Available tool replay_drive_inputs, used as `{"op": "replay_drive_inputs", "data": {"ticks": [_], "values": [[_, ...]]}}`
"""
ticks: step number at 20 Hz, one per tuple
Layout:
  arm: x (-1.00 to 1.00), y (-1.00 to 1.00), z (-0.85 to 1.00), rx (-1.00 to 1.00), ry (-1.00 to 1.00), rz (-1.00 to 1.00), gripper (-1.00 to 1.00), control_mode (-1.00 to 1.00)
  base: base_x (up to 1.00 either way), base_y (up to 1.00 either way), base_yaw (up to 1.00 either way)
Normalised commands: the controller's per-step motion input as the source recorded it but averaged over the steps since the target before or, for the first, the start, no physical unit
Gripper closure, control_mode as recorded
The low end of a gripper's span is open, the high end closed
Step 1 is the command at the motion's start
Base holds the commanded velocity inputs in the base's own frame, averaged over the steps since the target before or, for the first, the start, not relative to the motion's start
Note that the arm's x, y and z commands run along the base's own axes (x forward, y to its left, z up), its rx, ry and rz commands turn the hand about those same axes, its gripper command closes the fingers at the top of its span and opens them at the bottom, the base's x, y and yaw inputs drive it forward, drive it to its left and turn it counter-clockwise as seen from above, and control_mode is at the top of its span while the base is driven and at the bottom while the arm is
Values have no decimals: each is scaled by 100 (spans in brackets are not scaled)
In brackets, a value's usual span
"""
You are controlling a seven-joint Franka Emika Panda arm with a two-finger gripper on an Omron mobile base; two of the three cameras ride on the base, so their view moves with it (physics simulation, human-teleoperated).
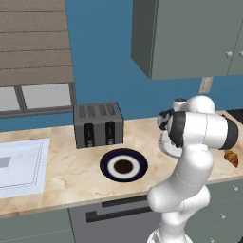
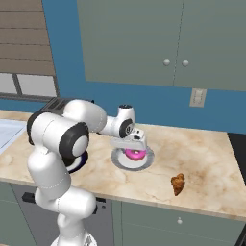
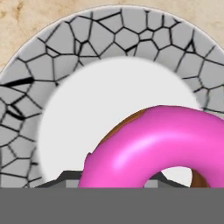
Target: Place the pastries on the plates.
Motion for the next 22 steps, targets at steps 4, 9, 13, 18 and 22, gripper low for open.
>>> {"op": "replay_drive_inputs", "data": {"ticks": [4, 9, 13, 18, 22], "values": [[-18, 6, -8, 0, 9, 0, 100, -100, 0, 0, 0], [-3, 4, -5, 0, 1, 0, -100, -100, 0, 0, 0], [0, 0, 0, 0, 0, 0, -100, -100, 0, 0, 0], [0, 6, 2, 0, -2, 0, -100, -100, 0, 0, 0], [-14, 4, 24, 0, -5, 0, -100, -100, 0, 0, 0]]}}
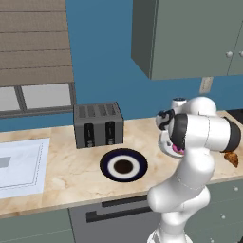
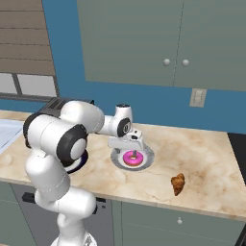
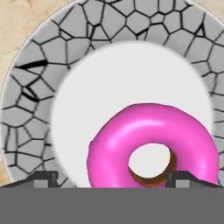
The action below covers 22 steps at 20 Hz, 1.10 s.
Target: Place the pastries on the plates.
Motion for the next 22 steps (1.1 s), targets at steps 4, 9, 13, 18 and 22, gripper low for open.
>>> {"op": "replay_drive_inputs", "data": {"ticks": [4, 9, 13, 18, 22], "values": [[-45, 0, 26, 0, -3, 0, -100, -100, 0, 0, 0], [-36, -3, 23, 0, 0, -4, -100, -100, 0, 0, 0], [-15, -19, 17, -1, 0, -7, -100, -100, 0, 0, 0], [-6, -28, 14, 0, 3, -10, -100, -100, 0, 0, 0], [0, -28, 6, 0, 6, -12, -100, -100, 0, 0, 0]]}}
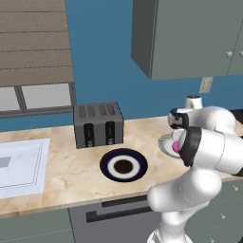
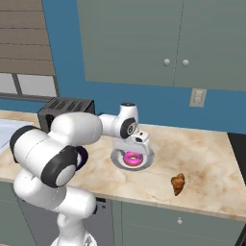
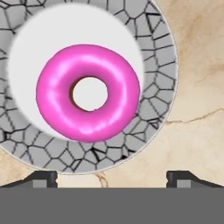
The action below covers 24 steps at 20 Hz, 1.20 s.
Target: Place the pastries on the plates.
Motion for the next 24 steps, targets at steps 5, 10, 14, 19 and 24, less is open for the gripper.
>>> {"op": "replay_drive_inputs", "data": {"ticks": [5, 10, 14, 19, 24], "values": [[7, -37, 1, 0, 12, -16, -100, -100, 0, 0, 0], [0, -47, 0, 0, 3, -14, -100, -100, 0, 0, 0], [0, -47, 0, 0, 4, -13, -100, -100, 0, 0, 0], [-4, -42, 0, 0, 7, -12, -100, -100, 0, 0, 0], [-8, -30, 1, -2, 6, -11, -100, -100, 0, 0, 0]]}}
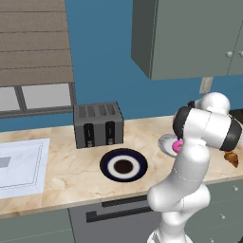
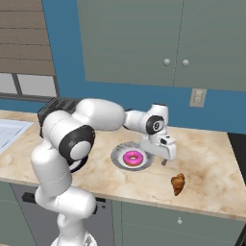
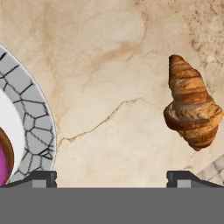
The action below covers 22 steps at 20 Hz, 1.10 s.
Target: Place the pastries on the plates.
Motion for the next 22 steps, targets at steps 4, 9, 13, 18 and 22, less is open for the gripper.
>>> {"op": "replay_drive_inputs", "data": {"ticks": [4, 9, 13, 18, 22], "values": [[-22, -14, 0, -5, 1, -4, -100, -100, 0, 0, 0], [-41, -5, 0, -5, 0, 0, -100, -100, 0, 0, 0], [-38, -14, 0, -3, 0, 0, -100, -100, 0, 0, 0], [-7, -31, 0, -1, 0, 0, -100, -100, 0, 0, 0], [0, -42, -4, -1, -1, 0, -100, -100, 0, 0, 0]]}}
